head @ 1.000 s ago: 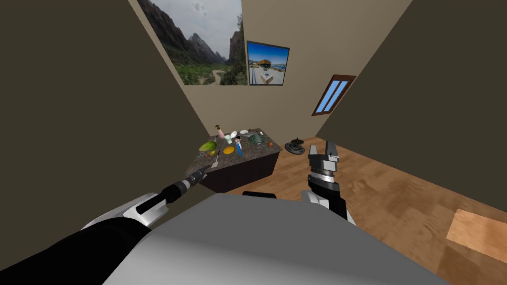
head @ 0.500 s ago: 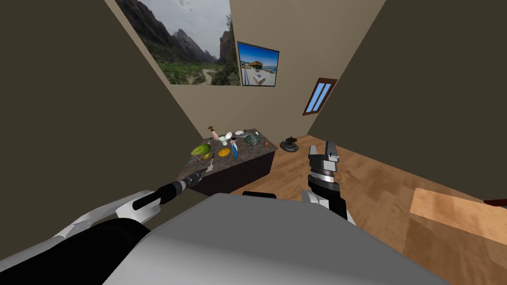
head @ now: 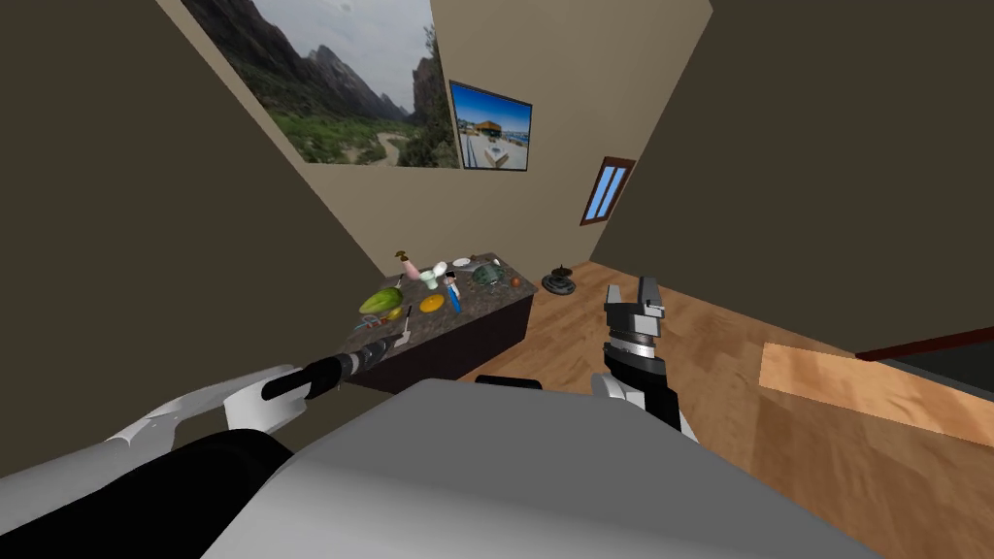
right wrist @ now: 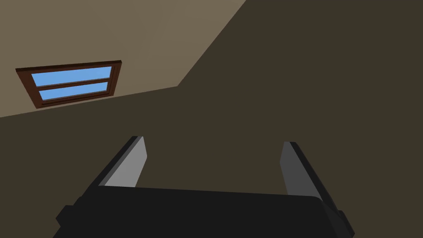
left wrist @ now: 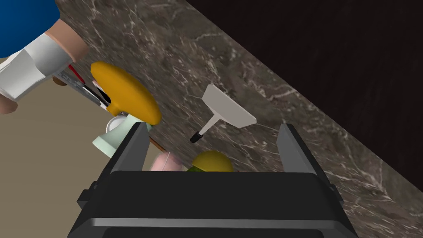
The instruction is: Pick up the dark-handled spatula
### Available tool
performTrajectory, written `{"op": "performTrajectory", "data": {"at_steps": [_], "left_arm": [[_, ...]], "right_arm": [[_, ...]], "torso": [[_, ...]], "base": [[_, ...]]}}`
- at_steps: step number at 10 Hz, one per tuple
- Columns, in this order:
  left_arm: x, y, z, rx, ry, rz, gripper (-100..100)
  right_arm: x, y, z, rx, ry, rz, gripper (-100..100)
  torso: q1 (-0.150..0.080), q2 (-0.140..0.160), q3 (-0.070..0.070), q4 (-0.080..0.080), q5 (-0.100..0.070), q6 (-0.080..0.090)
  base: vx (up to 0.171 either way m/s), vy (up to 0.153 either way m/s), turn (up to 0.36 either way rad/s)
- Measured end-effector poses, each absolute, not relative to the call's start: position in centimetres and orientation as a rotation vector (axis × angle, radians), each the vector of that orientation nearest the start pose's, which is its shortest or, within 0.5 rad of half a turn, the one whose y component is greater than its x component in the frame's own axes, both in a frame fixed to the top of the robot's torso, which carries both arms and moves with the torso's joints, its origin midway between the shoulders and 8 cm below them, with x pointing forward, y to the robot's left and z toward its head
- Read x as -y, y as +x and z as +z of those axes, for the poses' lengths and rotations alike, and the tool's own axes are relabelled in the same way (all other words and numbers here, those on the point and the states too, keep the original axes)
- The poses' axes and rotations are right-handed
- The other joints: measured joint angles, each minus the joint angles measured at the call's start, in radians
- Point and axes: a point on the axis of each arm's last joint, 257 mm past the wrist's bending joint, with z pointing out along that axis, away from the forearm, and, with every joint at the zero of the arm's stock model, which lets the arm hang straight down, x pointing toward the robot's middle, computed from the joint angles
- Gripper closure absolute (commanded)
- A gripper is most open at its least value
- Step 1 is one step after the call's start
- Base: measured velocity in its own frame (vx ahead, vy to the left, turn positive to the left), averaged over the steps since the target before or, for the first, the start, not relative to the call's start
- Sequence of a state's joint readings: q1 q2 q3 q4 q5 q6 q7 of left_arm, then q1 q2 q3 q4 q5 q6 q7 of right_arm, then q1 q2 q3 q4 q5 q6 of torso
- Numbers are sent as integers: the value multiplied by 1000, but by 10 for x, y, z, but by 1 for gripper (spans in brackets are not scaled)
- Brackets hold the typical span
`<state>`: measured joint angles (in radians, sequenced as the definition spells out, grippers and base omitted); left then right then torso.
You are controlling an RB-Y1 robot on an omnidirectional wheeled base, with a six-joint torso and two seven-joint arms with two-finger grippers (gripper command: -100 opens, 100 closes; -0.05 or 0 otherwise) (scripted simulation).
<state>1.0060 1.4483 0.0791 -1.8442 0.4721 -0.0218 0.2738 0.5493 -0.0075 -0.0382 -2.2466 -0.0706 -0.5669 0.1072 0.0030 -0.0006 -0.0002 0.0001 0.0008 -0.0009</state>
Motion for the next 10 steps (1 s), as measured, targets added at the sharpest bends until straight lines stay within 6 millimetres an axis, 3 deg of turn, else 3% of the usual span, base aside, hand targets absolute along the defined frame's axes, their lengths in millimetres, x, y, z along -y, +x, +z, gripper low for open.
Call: {"op": "performTrajectory", "data": {"at_steps": [10], "left_arm": [[-574,218,-317,-2362,-1191,-103,-100]], "right_arm": [[306,330,8,-606,659,1185,0]], "torso": [[1,0,0,0,0,0]], "base": [[10,47,-174]]}}
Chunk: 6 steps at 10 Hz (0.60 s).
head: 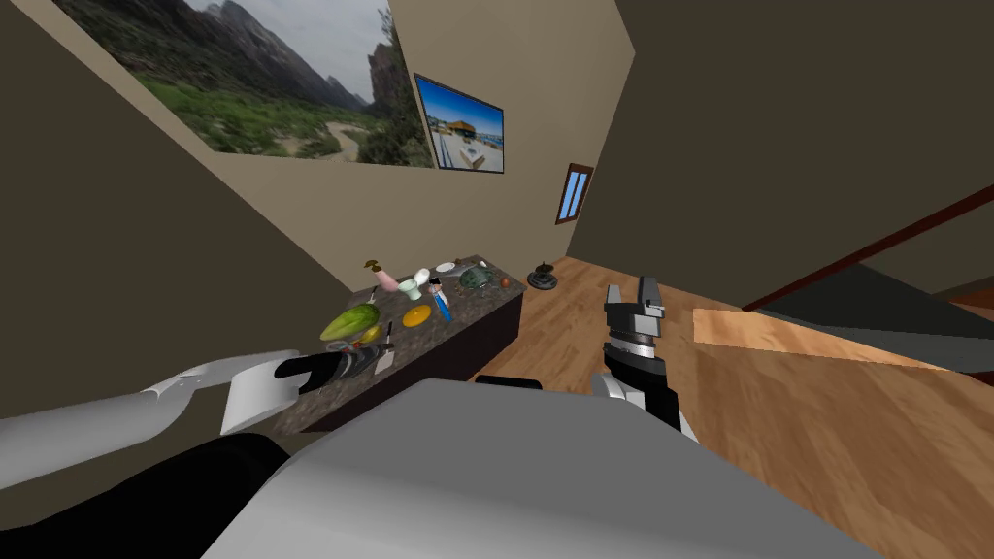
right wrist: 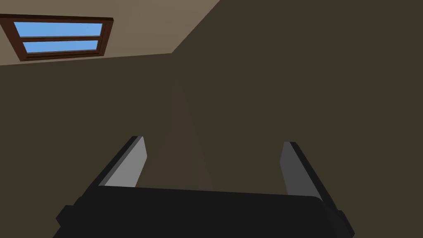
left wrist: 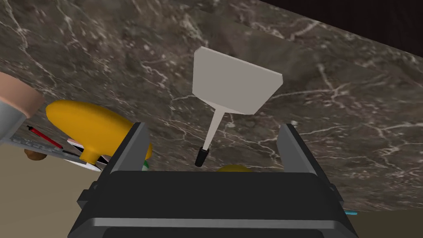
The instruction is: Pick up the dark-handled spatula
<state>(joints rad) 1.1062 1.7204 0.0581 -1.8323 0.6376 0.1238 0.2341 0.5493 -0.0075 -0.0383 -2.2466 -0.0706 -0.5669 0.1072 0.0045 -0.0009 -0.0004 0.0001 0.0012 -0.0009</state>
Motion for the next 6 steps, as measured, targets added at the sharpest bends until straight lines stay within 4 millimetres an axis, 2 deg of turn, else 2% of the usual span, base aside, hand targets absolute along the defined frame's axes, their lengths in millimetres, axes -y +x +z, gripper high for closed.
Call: {"op": "performTrajectory", "data": {"at_steps": [2,6], "left_arm": [[-580,208,-321,-2406,-1194,-38,-100],[-588,184,-327,-2502,-1199,90,-100]], "right_arm": [[306,330,8,-606,659,1185,0],[306,330,8,-606,659,1185,0]], "torso": [[0,-1,0,0,0,-1],[1,-1,-1,0,0,0]], "base": [[15,59,-114],[12,71,-187]]}}
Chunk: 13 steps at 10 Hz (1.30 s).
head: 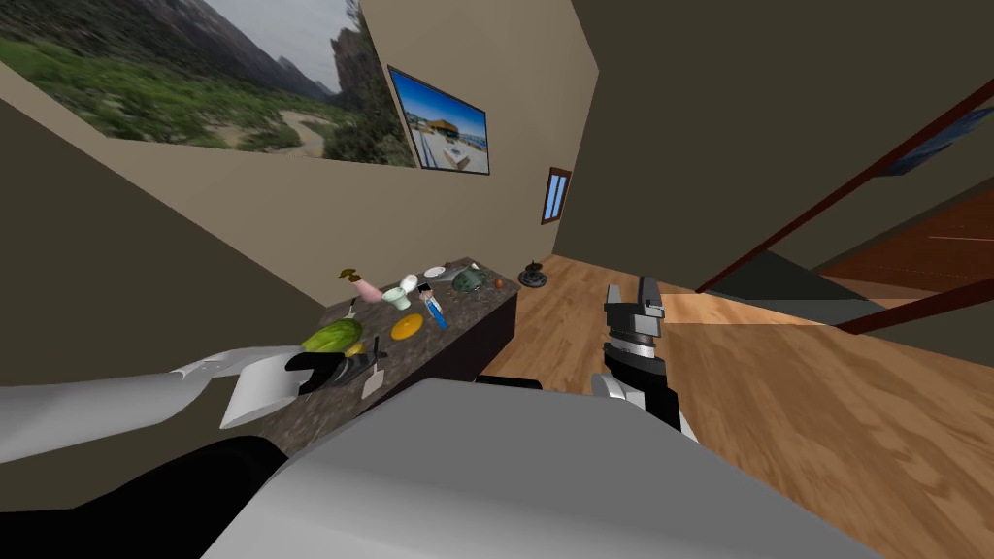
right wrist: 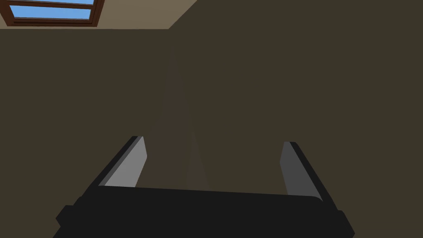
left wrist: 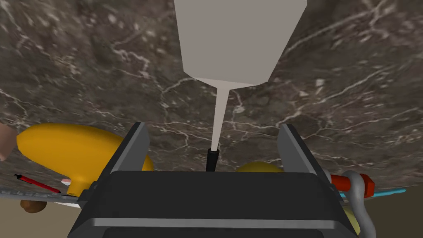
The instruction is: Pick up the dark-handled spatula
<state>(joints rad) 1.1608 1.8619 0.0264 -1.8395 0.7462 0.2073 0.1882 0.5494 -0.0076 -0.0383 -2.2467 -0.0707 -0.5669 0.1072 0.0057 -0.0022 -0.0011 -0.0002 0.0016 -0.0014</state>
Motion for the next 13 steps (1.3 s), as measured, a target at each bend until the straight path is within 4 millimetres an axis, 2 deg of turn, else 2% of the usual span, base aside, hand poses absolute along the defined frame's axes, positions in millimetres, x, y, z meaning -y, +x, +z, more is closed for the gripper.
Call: {"op": "performTrajectory", "data": {"at_steps": [4,10,11,12,13], "left_arm": [[-588,169,-331,-2566,-1195,160,-100],[-590,164,-332,-2571,-1213,177,-100],[-590,163,-332,-2575,-1208,180,0],[-590,163,-332,-2574,-1208,180,-100],[-591,158,-335,-2555,-1247,164,-100]], "right_arm": [[306,330,8,-606,659,1185,0],[306,330,8,-606,659,1185,0],[306,330,8,-606,659,1185,0],[306,330,8,-606,659,1185,0],[306,330,8,-606,659,1185,0]], "torso": [[-3,0,0,0,-1,0],[-6,2,1,1,-1,-1],[-6,2,1,1,-1,-1],[-6,2,1,0,-1,-1],[-5,1,1,0,-1,-1]], "base": [[10,32,-84],[-1,2,5],[0,0,0],[23,-5,-93],[29,-1,-36]]}}
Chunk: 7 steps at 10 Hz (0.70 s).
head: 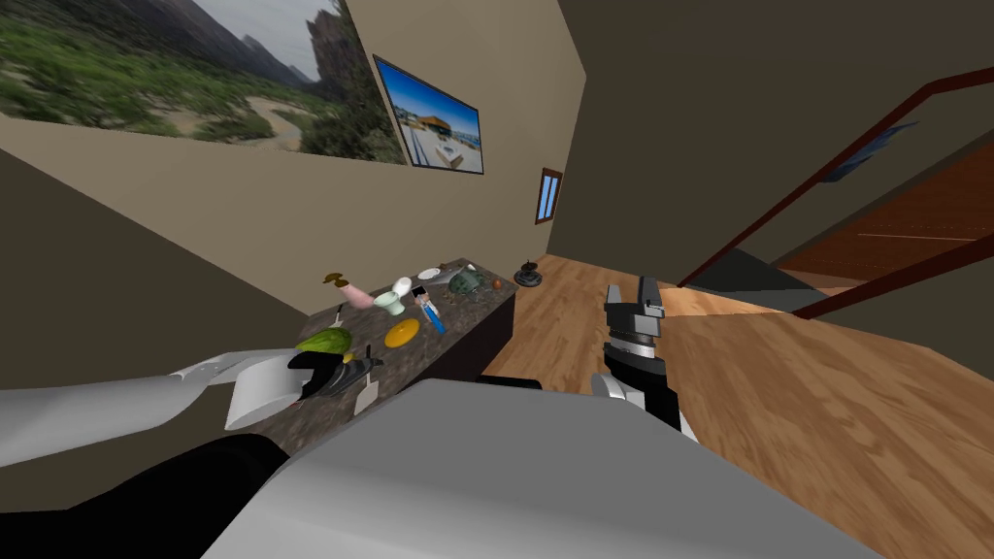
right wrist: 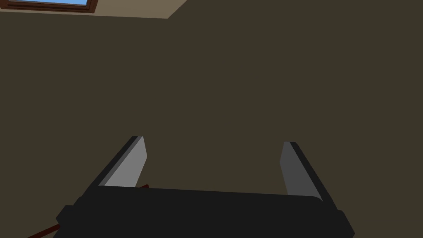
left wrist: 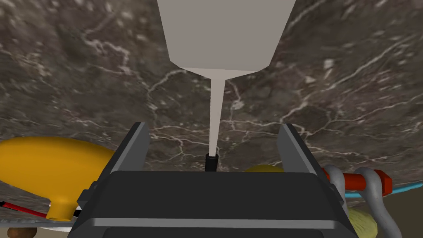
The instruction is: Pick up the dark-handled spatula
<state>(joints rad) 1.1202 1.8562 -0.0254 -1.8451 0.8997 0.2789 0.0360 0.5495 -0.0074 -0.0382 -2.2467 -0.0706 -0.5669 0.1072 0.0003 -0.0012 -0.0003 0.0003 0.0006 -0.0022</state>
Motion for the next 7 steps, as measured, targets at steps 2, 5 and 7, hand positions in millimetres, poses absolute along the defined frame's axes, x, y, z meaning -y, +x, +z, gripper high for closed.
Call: {"op": "performTrajectory", "data": {"at_steps": [2,5,7], "left_arm": [[-594,152,-337,-2591,-1194,187,-100],[-595,152,-336,-2582,-1194,188,-100],[-597,145,-339,-2563,-1229,184,-100]], "right_arm": [[306,330,8,-606,659,1185,0],[306,330,8,-606,659,1185,0],[306,330,8,-606,659,1185,0]], "torso": [[0,-1,-1,0,0,0],[0,1,0,0,0,0],[0,0,0,0,0,0]], "base": [[8,0,5],[0,0,0],[31,-6,-83]]}}
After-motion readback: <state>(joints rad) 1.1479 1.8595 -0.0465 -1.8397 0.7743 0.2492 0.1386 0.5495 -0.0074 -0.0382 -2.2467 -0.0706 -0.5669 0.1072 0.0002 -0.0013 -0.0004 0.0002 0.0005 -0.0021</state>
